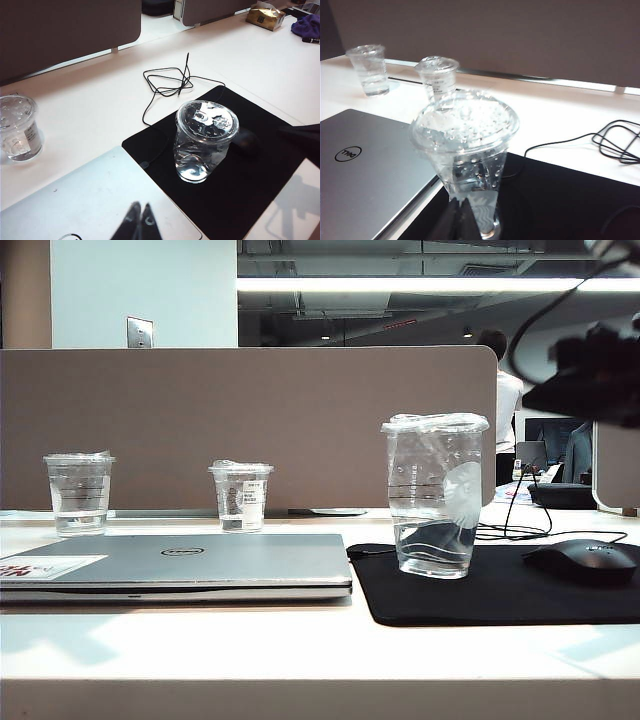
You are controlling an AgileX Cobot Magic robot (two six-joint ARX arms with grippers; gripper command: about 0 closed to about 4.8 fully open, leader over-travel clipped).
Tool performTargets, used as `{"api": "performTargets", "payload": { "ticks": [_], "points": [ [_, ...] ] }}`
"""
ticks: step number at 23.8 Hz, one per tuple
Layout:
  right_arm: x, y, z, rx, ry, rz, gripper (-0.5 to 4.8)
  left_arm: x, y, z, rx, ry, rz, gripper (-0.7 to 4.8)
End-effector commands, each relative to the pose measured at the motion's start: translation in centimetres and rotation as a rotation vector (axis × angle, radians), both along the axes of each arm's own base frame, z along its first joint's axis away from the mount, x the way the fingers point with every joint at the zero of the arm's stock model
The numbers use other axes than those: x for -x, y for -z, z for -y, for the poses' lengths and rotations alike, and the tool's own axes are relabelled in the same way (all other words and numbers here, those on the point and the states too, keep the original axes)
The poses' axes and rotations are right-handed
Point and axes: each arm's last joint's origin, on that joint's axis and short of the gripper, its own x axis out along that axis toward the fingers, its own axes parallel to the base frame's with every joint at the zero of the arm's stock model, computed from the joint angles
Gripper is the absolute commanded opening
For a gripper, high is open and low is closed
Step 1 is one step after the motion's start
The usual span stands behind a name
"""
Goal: Pick up the coffee cup on the right and place it on the right side of the laptop.
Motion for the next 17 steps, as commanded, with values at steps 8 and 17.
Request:
{"api": "performTargets", "payload": {
  "ticks": [8, 17],
  "points": [
    [4.3, -1.3, 1.8, 0.051, 0.17, -0.123, -0.09, 0.0, -0.3, 0.0, 0.009, 0.003, 0.016, -0.05],
    [6.9, -0.7, 3.6, 0.04, 0.27, -0.102, -0.08, 0.0, -0.3, 0.0, 0.009, 0.004, 0.016, -0.05]
  ]
}}
